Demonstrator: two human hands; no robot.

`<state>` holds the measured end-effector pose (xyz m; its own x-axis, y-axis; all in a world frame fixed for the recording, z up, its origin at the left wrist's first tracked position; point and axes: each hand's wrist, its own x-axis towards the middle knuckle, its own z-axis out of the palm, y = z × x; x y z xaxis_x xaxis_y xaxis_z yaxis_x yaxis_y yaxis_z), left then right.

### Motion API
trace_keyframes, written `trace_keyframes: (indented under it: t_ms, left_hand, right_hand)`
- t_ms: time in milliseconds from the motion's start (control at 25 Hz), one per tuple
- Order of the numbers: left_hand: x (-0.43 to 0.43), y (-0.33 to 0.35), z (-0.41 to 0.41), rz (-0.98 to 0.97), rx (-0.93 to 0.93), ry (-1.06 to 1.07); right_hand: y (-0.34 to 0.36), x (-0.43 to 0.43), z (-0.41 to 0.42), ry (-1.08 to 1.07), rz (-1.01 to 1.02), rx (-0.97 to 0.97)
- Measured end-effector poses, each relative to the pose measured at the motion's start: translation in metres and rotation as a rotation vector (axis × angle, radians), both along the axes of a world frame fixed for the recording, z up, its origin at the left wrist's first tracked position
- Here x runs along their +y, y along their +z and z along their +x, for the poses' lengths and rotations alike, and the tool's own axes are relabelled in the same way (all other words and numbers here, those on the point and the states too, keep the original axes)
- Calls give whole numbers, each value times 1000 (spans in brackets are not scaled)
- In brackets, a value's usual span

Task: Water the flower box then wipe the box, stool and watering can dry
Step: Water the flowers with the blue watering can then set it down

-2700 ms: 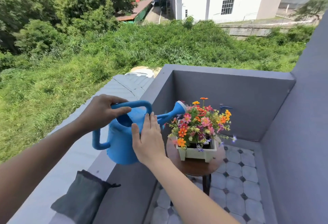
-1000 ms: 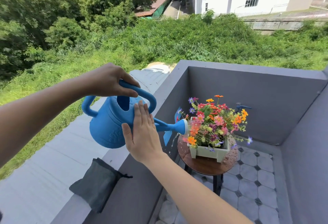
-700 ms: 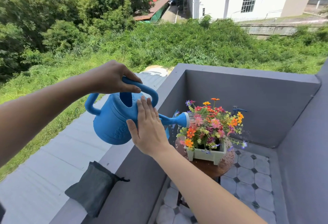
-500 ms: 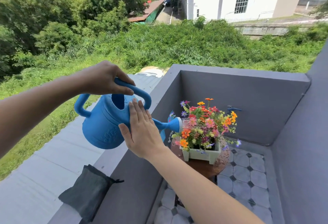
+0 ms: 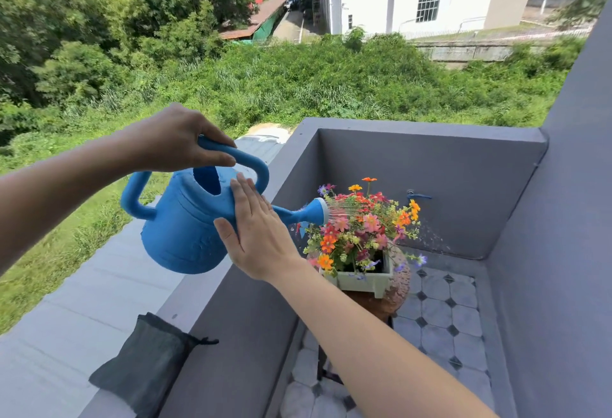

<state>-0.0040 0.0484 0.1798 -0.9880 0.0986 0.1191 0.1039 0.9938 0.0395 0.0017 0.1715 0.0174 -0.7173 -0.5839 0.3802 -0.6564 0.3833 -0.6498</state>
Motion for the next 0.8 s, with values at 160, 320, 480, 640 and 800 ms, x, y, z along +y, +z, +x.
trace_keyframes:
  t_ms: [160, 320, 480, 640, 800]
  left_hand:
    - [-1, 2, -2, -28, 19, 46]
    - [4, -1, 1, -99, -30, 51]
    - [18, -2, 2, -119, -92, 35]
    - [31, 0, -1, -92, -78, 11]
    - [31, 5, -9, -59, -29, 2]
  right_hand:
    - [4, -2, -1, 19, 8, -67]
    - [0, -3, 14, 3, -63, -120]
    - [-4, 0, 28, -14, -110, -134]
    - [-2, 7, 30, -88, -171, -156]
    - [5, 13, 15, -117, -171, -138]
